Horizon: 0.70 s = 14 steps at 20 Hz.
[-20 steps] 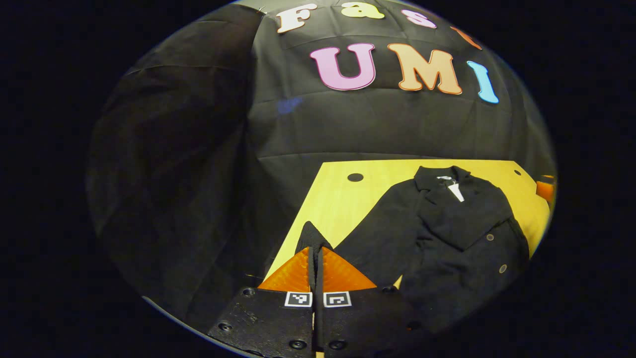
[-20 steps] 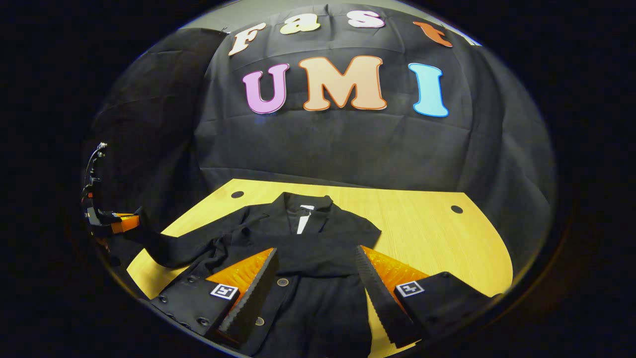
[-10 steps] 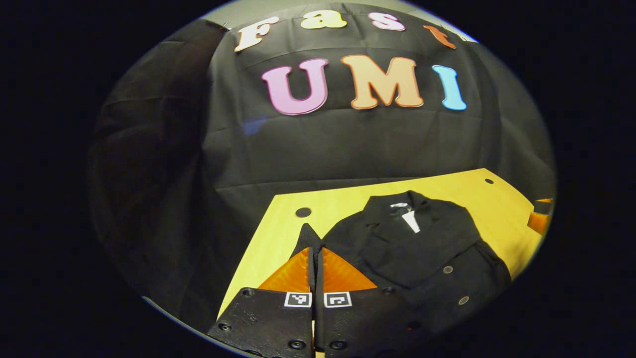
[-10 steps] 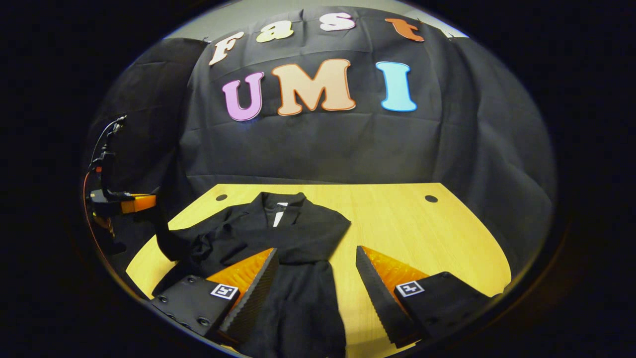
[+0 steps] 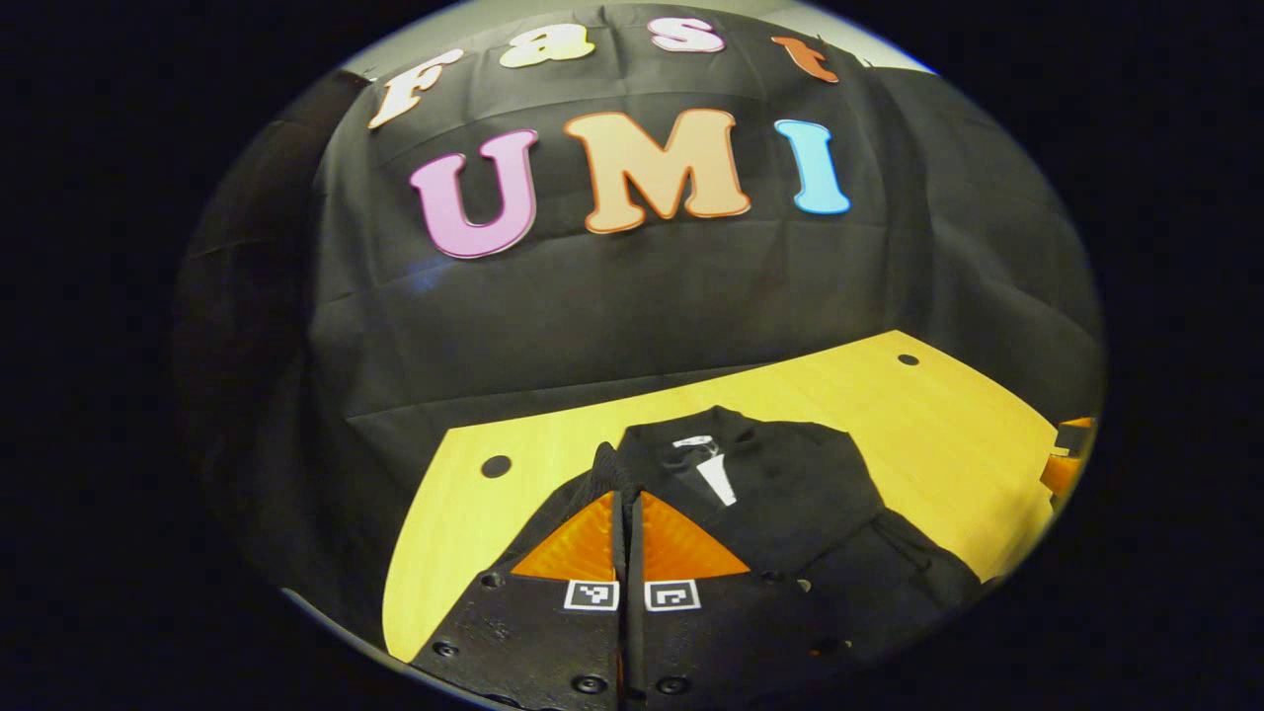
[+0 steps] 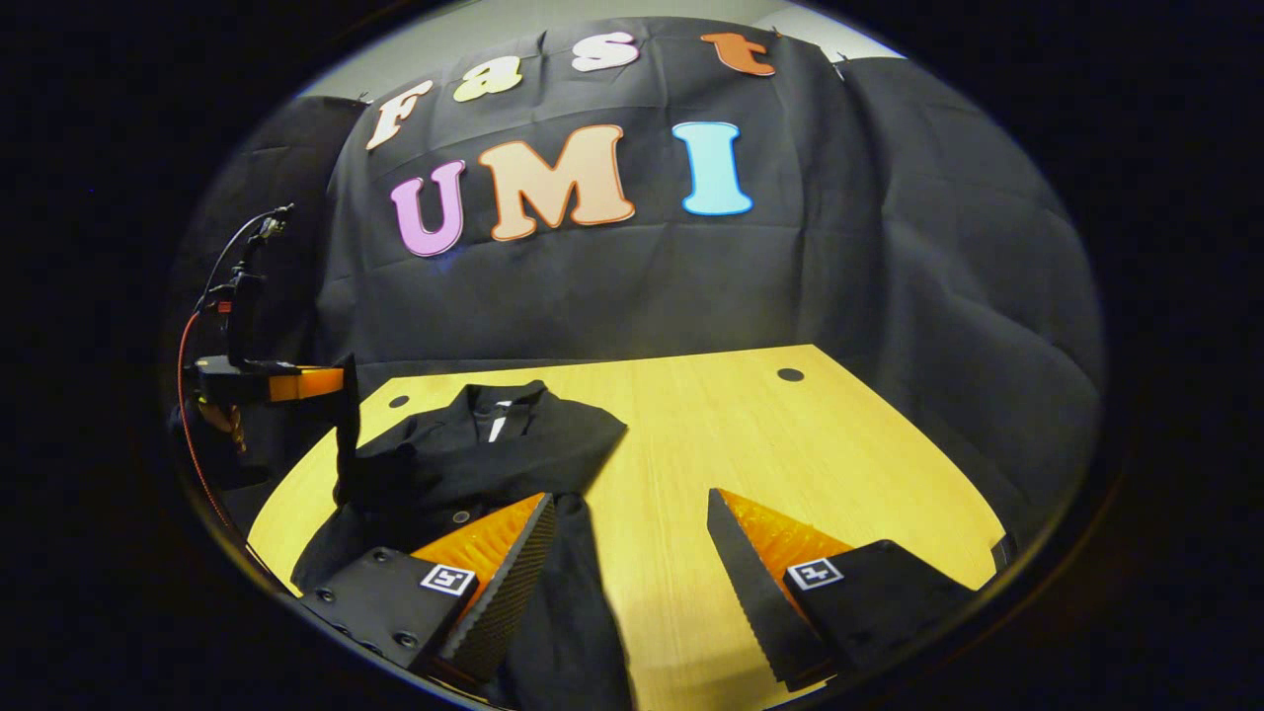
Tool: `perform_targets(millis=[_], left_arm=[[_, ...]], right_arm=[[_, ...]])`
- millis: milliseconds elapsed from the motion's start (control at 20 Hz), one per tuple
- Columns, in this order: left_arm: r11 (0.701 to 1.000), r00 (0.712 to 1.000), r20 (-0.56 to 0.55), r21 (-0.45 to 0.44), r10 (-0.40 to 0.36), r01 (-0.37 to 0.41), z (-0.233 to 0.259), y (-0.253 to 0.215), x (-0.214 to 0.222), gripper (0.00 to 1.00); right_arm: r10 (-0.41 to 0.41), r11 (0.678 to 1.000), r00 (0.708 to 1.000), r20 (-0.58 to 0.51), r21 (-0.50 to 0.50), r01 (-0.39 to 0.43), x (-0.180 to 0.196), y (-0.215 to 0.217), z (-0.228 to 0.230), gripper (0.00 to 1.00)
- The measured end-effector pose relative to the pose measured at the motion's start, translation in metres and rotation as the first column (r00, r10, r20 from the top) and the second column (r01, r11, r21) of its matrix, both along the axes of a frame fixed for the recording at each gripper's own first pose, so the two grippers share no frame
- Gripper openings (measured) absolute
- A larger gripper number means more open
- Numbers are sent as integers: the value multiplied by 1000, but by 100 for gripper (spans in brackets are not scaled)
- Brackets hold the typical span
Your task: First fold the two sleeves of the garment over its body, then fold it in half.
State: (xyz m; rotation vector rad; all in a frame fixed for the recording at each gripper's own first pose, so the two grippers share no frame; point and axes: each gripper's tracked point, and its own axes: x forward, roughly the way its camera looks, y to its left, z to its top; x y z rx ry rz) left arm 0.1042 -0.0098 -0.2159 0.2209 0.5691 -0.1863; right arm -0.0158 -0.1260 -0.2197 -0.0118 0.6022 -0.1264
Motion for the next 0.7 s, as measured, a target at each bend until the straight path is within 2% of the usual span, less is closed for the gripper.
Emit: perform_targets(millis=[350,700], left_arm=[[996,995,-50,-14,-90,90,-32,-74,19,0],[983,979,-92,-8,-184,184,-55,-138,32,0]], right_arm=[[-85,996,996,-5,-9,85,-22,-46,5,99],[-144,990,989,-16,2,144,-35,-68,0,99]])
